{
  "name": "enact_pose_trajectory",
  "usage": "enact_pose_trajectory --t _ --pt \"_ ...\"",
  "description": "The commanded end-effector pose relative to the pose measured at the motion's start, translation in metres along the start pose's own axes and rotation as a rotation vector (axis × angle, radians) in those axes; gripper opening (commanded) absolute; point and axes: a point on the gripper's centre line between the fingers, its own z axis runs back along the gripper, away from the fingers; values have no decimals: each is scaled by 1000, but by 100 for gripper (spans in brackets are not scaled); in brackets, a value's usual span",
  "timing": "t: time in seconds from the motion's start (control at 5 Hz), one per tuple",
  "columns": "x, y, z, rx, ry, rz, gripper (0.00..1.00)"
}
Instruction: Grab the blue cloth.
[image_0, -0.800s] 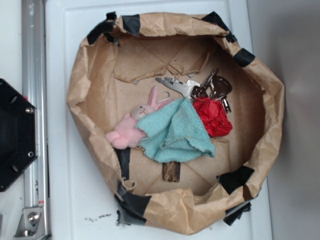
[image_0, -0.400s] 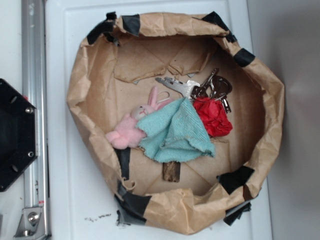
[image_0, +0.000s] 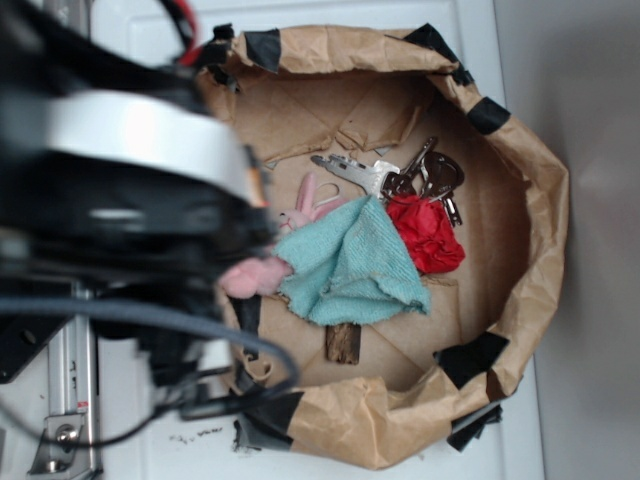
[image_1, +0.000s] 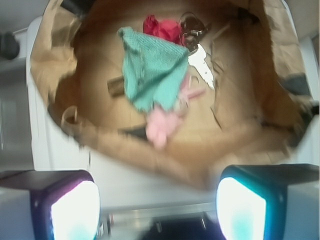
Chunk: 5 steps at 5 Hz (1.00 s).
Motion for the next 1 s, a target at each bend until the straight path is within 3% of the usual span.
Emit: enact_pose_trajectory --t 0.0,0.2,0.4,0.6,0.8 --pt "38 -6 -59 35 26 -35 100" --pt "47 -9 -87 74 9 -82 100" --pt "55 -16 -105 48 -26 -235 100" --pt "64 -9 -121 81 -72 -262 100" --pt "70 -2 -132 79 -78 -251 0"
